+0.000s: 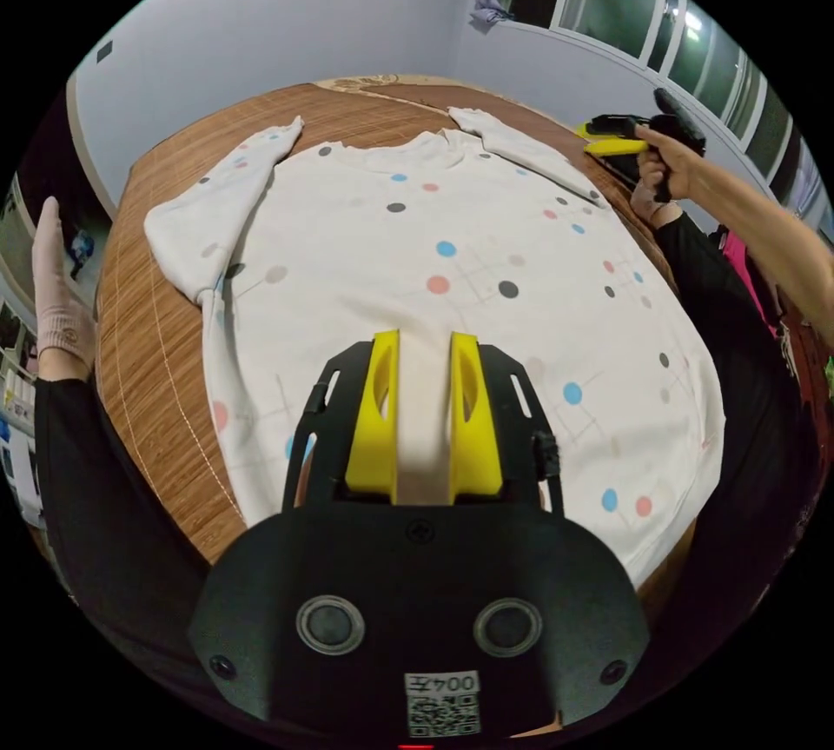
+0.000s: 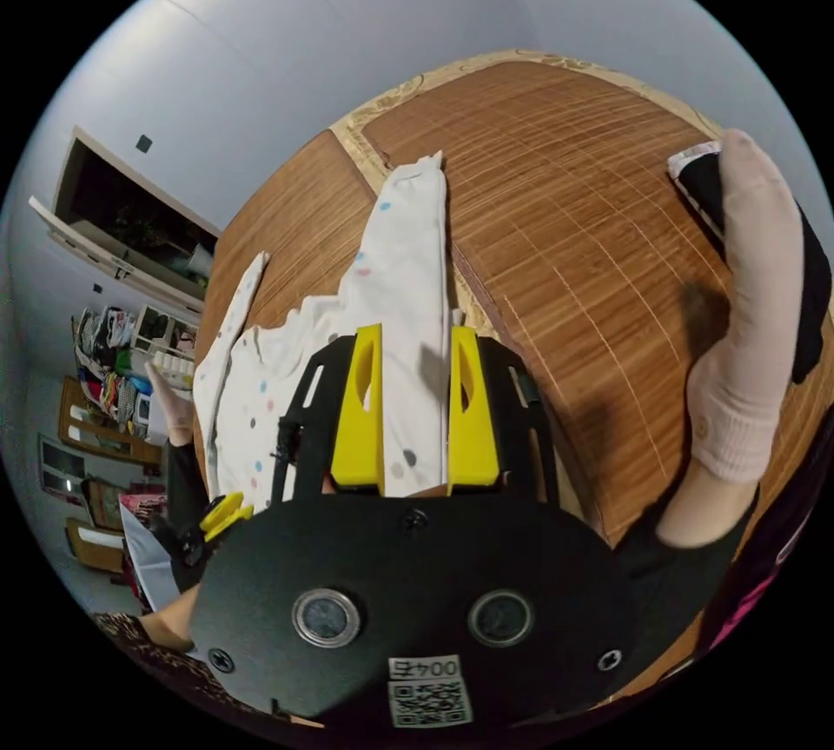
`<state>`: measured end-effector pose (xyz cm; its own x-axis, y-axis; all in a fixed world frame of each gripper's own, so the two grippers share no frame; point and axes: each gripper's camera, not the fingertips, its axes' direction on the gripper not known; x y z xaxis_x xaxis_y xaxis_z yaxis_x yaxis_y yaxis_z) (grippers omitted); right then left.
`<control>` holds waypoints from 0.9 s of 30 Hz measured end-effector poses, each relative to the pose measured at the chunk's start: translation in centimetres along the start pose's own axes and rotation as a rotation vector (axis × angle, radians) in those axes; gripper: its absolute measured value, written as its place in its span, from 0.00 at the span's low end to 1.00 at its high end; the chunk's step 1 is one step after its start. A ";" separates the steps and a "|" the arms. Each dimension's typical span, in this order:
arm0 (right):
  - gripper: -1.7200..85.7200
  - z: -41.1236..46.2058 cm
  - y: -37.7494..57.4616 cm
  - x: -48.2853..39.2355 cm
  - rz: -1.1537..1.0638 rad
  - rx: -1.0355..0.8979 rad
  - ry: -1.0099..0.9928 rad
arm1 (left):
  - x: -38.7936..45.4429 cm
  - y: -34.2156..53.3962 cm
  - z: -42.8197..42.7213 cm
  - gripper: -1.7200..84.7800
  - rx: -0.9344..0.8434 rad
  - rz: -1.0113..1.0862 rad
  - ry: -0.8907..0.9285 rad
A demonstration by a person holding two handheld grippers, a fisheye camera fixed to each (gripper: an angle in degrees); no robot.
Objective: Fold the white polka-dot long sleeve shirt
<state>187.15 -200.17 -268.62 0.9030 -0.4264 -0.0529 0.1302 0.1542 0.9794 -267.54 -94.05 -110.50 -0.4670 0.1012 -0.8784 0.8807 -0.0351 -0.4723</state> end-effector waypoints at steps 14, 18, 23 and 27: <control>0.06 -0.4 -0.7 0.4 -0.192 0.120 -0.108 | 0.0 0.0 1.4 0.10 0.006 0.001 -0.021; 0.08 -1.3 5.1 -1.4 -0.328 0.014 -0.171 | 0.2 -0.2 1.7 0.11 0.003 0.006 -0.030; 0.12 0.1 9.0 3.5 -0.190 -0.096 -0.179 | 0.2 -0.5 2.1 0.10 0.002 0.006 -0.032; 0.12 -1.2 5.9 8.3 0.007 0.085 -0.123 | 0.3 -0.7 2.4 0.10 0.002 0.008 -0.037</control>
<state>195.86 -201.78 -263.54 0.8463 -0.5321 -0.0274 0.0846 0.0834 0.9929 -268.50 -96.37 -110.58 -0.4624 0.0641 -0.8843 0.8844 -0.0379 -0.4652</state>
